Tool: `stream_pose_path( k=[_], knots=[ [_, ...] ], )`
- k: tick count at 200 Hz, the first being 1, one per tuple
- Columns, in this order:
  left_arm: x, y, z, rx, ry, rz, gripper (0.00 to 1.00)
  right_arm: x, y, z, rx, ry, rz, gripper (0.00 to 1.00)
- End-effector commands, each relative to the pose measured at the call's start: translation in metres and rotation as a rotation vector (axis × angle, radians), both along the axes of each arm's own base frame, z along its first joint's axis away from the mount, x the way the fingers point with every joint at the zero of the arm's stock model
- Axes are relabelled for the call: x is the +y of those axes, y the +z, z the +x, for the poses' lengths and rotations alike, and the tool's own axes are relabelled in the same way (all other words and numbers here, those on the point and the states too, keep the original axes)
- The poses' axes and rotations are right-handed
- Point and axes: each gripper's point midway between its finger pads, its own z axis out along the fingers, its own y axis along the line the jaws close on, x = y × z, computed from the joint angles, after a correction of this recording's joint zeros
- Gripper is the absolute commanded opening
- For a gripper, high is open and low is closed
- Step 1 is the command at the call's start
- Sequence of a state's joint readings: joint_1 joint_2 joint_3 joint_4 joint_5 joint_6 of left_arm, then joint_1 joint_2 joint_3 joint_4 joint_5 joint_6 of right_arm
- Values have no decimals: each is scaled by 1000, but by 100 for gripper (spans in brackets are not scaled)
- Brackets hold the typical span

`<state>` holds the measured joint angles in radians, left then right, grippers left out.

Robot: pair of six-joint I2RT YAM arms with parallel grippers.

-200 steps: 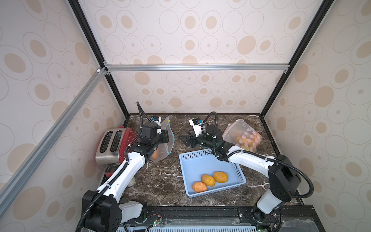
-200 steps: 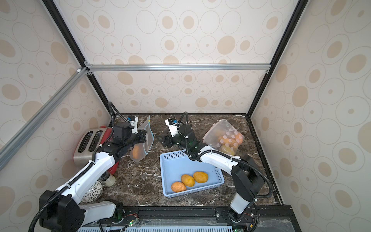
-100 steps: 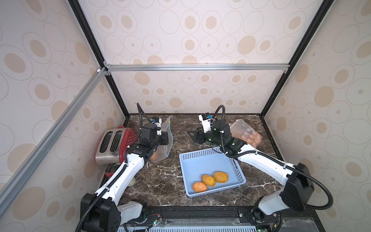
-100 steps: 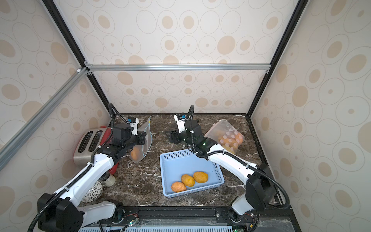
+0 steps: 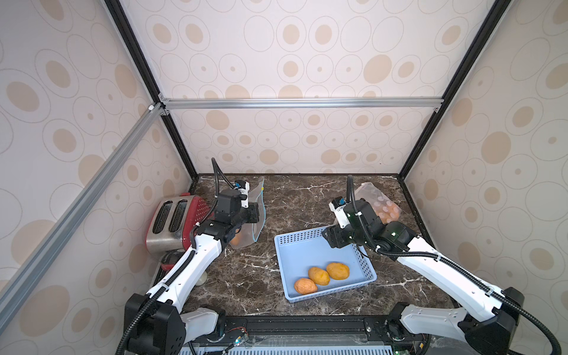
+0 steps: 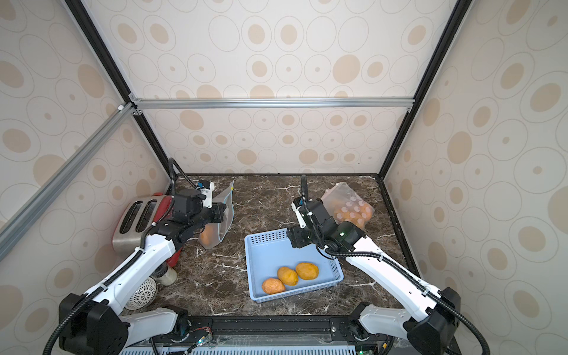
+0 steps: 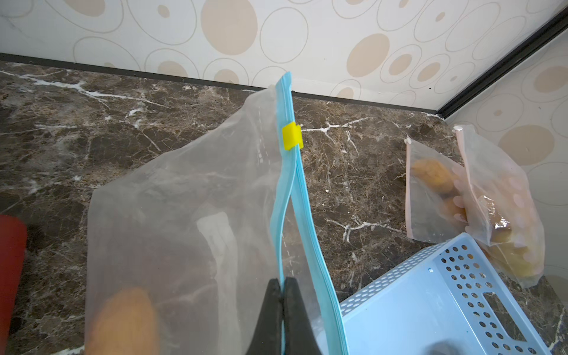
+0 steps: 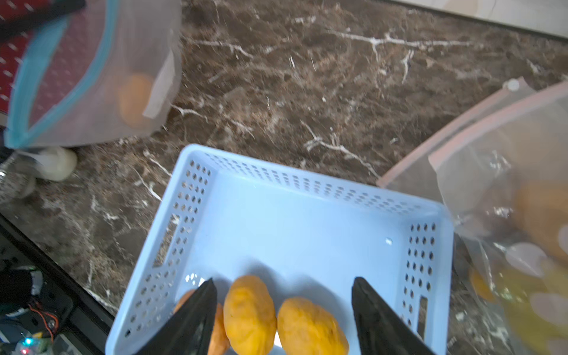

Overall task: Put the potatoes into a zipper bag and zip it
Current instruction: Pick up the potato from the basket.

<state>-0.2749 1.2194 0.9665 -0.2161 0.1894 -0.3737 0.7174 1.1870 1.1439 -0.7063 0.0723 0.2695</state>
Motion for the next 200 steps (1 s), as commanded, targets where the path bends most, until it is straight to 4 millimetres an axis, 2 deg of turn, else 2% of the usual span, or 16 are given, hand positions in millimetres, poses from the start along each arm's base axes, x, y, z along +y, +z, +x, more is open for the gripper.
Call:
stream_pose_path(
  k=[1,29,86,108,167,200],
  knots=[
    [0,3,1,-4,-15,4,0,-35,-33,-30,152,-15,-176,71],
    [1,5,0,-8,-13,-1,0,-49,-44,-46,229,-11,-245,71],
    [2,8,0,-13,-15,-9,0,-44,-74,-55,333,35,-288,71],
    [2,7,-1,-10,-14,-7,0,-40,-93,-61,404,71,-307,73],
    [2,7,-1,-11,-13,-6,0,-41,-146,-60,501,79,-403,80],
    [2,8,-2,-12,-15,-6,0,-39,-164,-64,540,94,-412,81]
  ],
)
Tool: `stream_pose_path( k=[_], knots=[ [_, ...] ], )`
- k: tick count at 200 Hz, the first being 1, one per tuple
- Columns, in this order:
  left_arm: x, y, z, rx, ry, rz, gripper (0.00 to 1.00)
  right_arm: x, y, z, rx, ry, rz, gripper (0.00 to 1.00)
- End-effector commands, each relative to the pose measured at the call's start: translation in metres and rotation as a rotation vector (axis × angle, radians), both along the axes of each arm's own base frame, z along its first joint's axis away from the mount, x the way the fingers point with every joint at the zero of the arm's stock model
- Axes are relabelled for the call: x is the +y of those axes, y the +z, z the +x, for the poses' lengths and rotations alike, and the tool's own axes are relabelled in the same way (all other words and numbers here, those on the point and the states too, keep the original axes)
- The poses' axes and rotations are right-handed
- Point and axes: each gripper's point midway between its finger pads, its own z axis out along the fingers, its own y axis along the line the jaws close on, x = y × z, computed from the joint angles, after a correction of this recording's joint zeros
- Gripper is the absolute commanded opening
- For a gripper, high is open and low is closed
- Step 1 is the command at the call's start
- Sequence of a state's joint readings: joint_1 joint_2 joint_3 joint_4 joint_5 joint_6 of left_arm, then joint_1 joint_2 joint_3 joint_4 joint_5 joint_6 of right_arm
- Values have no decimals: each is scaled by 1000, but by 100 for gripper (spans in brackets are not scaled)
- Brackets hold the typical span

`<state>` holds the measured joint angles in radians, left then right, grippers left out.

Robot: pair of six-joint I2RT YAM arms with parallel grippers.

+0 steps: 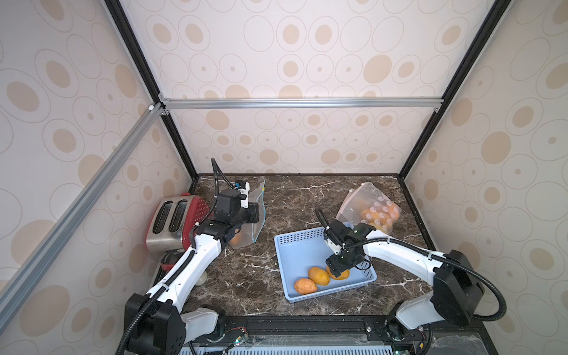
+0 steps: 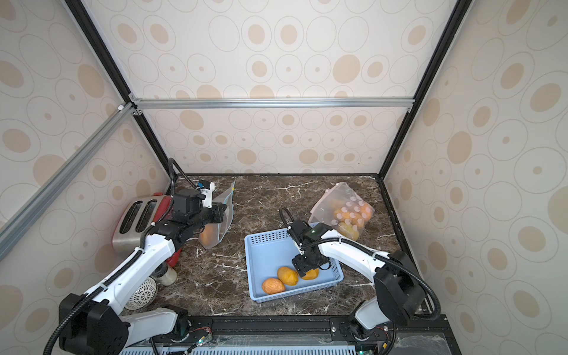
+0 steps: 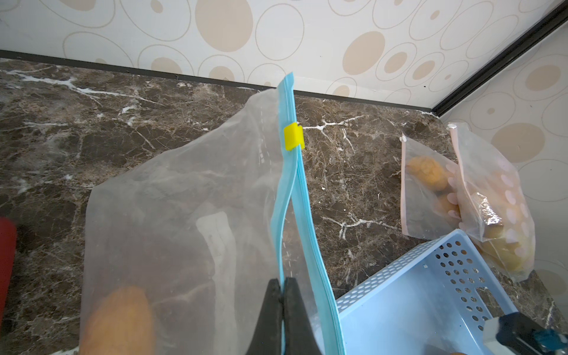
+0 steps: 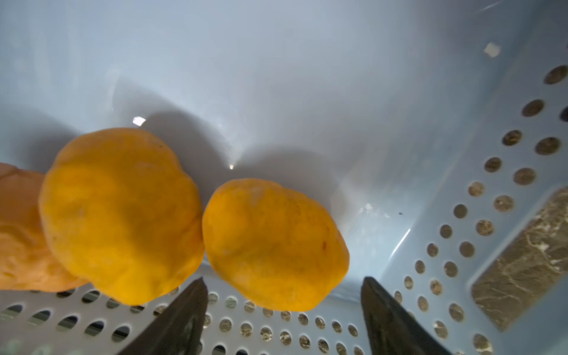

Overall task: Put the potatoes into a zipper bag and zip it
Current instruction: Pick up the potato from the basket, then place the potato into the zipper food storage bag.

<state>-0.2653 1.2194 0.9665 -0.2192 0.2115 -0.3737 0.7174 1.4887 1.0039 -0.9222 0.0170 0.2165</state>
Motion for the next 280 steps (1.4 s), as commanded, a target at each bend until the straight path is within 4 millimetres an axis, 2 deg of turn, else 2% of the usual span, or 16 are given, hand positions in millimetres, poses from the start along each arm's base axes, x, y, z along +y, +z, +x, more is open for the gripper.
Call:
stream_pose_path(
  k=[1,79,116,144,158,187,206,219,254,280],
  knots=[
    [2,8,-1,-19,-6,4,0,1,-10,-3,27,16,1,81],
    [2,7,-1,-15,-4,6,0,-10,-36,7,33,-39,-116,79],
    [2,7,-1,-13,-4,5,0,-7,-37,11,8,-76,-95,62],
    [2,6,-1,-12,-4,7,0,-5,-25,20,-51,-103,-65,47],
    [3,6,-1,-12,-3,7,0,-6,-16,25,-89,-122,-48,43],
    [3,6,-1,-11,-5,6,0,-2,10,35,-188,-146,26,41],
    [2,7,-1,-12,-9,3,0,14,37,45,-268,-160,157,40],
    [1,7,-1,-14,-12,1,0,34,64,57,-334,-176,295,40],
    [1,7,-2,-14,-14,0,0,109,145,86,-443,-146,744,38],
    [0,8,-1,-16,-13,-6,0,153,192,109,-523,-98,930,37]
  ],
)
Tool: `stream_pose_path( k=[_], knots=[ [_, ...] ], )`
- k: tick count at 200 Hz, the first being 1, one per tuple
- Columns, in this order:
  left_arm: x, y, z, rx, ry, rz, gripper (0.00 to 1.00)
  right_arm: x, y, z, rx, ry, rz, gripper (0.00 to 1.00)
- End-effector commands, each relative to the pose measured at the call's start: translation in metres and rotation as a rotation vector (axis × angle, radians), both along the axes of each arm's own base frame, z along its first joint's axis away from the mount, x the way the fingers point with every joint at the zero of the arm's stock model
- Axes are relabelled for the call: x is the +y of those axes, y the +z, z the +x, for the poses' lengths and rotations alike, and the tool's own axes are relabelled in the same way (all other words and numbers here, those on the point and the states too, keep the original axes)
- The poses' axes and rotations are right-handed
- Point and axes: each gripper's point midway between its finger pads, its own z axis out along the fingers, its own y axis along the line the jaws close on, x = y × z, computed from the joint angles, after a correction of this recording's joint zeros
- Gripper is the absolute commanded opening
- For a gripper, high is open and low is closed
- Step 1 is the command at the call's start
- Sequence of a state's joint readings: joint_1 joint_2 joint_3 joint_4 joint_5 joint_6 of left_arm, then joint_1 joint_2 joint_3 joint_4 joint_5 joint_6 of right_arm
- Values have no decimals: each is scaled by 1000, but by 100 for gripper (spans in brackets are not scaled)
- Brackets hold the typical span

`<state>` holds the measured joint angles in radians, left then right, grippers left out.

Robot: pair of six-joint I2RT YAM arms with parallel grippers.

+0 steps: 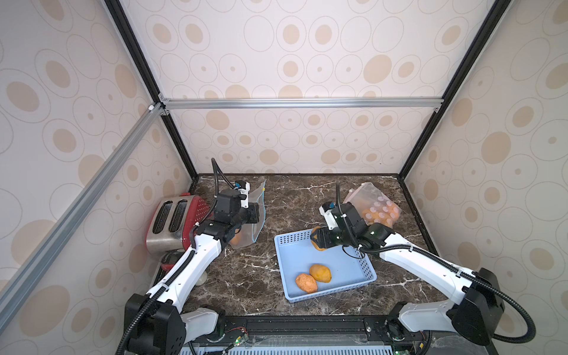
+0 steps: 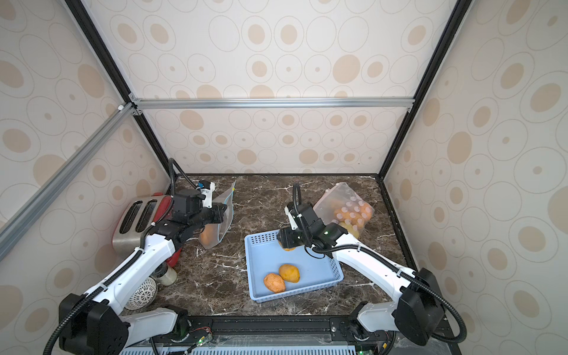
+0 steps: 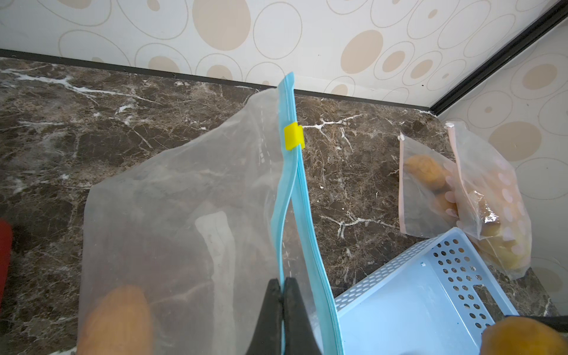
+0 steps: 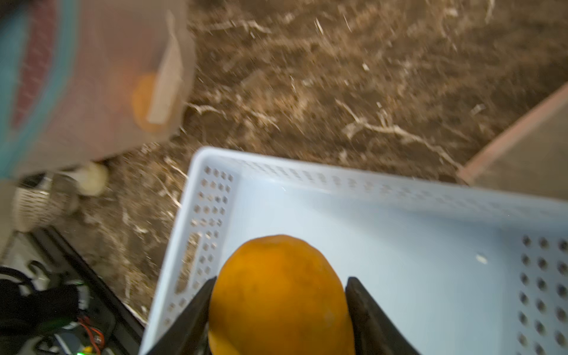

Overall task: Put the potatoes into a zipper bag and zip it
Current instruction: Place the potato into the zipper food storage bag.

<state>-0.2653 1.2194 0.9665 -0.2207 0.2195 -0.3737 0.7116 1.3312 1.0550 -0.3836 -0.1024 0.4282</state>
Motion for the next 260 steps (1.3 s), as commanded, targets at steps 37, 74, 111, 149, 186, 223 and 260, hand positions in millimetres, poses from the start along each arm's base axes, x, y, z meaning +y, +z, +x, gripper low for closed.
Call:
stream_pose_path(
  k=[37,74,111,149,186,223,260],
  knots=[
    [1,7,0,-14,-3,-5,0,100,120,56,-279,89,482,37],
    [1,8,0,-19,-6,-15,0,130,143,77,-344,117,659,37],
    [-5,5,0,-14,-27,-37,0,143,131,83,-350,135,766,36],
    [-10,4,0,1,-56,-64,0,156,117,83,-306,149,800,37],
    [-5,10,0,-20,-40,-76,0,170,113,77,-292,179,826,36],
    [-6,7,1,-6,-43,-98,0,178,108,74,-284,183,824,35],
    [1,14,1,-29,-18,-112,0,185,90,79,-260,171,801,34]
  ],
)
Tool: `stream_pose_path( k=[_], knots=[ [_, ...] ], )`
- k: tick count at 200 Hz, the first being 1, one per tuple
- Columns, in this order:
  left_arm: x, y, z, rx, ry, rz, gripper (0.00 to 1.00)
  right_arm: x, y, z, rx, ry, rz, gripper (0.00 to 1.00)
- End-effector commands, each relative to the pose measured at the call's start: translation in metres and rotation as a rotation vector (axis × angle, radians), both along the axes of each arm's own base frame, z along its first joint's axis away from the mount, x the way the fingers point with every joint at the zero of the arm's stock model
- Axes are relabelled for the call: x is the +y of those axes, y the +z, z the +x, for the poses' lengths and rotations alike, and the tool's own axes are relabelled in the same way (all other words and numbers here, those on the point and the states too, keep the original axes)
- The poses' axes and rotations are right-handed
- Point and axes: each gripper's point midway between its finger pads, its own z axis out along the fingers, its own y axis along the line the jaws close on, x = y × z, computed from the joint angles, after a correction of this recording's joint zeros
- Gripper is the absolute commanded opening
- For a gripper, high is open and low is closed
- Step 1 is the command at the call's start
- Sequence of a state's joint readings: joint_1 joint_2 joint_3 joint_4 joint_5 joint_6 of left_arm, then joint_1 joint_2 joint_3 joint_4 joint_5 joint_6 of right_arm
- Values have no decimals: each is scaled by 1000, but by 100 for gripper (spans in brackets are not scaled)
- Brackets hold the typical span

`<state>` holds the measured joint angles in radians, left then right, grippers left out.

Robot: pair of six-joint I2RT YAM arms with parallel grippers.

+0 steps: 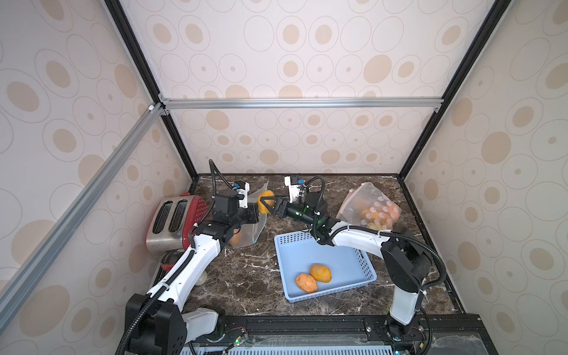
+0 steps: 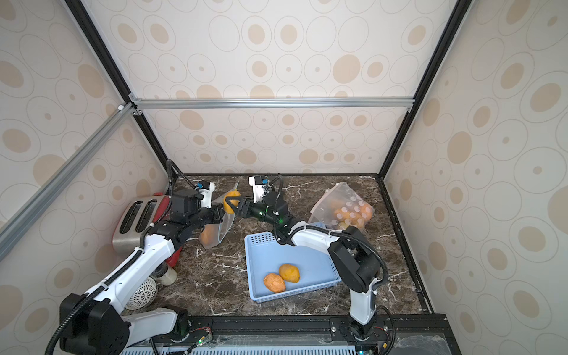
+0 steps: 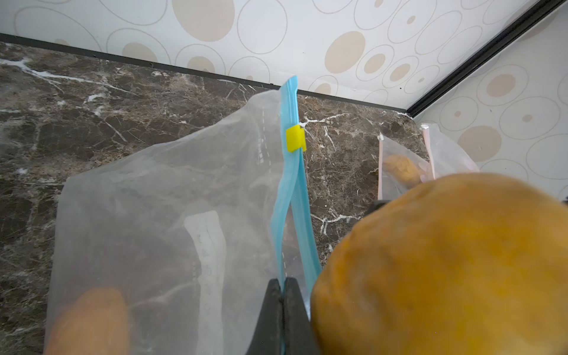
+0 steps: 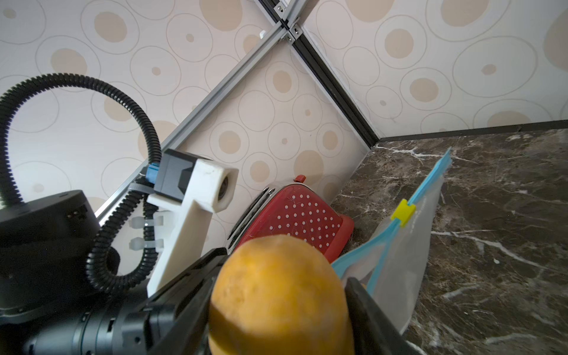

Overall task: Put the potatoes into a zipper bag and zip it
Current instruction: Place the potato into the zipper food storage bag.

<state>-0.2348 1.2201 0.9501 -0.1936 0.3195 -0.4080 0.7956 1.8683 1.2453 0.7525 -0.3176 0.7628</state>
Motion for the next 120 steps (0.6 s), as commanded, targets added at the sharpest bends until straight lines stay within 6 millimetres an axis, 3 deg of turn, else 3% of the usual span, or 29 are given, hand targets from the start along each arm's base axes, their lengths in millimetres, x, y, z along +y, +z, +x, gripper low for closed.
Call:
stream_pose_path(
  k=[1,39,120],
  knots=[
    [6,15,3,-46,21,-33,0,8,3,3,-7,4,30,34],
    [16,24,3,-81,60,-39,0,13,-17,9,8,-7,-16,34],
    [28,28,4,-102,101,-46,0,29,-30,1,-22,-8,-130,36]
  ],
)
